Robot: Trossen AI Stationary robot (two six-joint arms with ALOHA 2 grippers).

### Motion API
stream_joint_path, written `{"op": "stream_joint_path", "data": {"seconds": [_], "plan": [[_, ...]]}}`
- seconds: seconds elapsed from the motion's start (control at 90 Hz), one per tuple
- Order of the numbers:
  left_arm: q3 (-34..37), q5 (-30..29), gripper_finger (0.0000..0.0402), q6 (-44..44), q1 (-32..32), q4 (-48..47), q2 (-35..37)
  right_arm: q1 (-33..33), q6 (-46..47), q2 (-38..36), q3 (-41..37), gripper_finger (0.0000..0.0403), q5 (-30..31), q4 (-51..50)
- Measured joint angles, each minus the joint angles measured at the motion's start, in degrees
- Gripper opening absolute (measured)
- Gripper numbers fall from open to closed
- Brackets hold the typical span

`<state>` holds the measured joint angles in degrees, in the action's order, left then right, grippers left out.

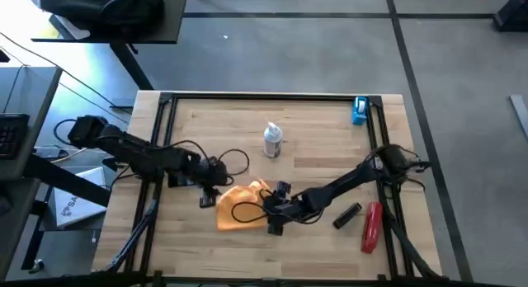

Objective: Apply microfiber cloth
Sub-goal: Move the yellow microfiber cloth below the white spray bottle

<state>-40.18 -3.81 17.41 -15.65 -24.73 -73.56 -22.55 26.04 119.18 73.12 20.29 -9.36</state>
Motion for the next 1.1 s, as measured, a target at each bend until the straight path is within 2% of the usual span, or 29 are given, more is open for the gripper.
{"op": "stream_joint_path", "data": {"seconds": [0.189, 0.322, 0.433, 0.522, 0.678, 0.756, 0.867, 1.1], "plan": [[0.00, -8.36, 0.0177, -7.19, -7.13, 13.94, 0.00, 0.00, 0.68, 5.74, 0.02, 0.0229, -6.36, 20.02], [0.00, -10.35, 0.0177, -10.18, -10.10, 19.53, -0.02, -0.01, 0.04, 5.33, -0.04, 0.0229, -11.86, 28.26], [0.00, -10.49, 0.0177, -11.34, -12.11, 23.40, -0.40, -0.07, -2.68, 1.18, -0.02, 0.0229, -11.67, 25.77], [0.00, -10.44, 0.0177, -12.95, -14.17, 27.30, -1.92, 0.00, -5.35, -3.13, -0.02, 0.0229, -9.29, 21.29], [0.00, -10.50, 0.0177, -17.66, -17.51, 32.52, -8.12, -0.41, -7.01, -10.33, -0.01, 0.0229, -3.02, 9.07], [0.00, -12.47, 0.0177, -17.34, -18.27, 32.86, -11.78, -0.82, -6.28, -12.62, -0.02, 0.0229, -0.74, 4.53], [0.02, -14.64, 0.0177, -14.97, -18.33, 32.29, -16.28, -1.50, -5.06, -13.88, -0.02, 0.0229, 0.82, 1.65], [0.04, -13.18, 0.0177, -10.70, -18.72, 31.09, -22.49, -2.03, -1.98, -13.84, -0.02, 0.0229, 0.86, -0.98]]}}
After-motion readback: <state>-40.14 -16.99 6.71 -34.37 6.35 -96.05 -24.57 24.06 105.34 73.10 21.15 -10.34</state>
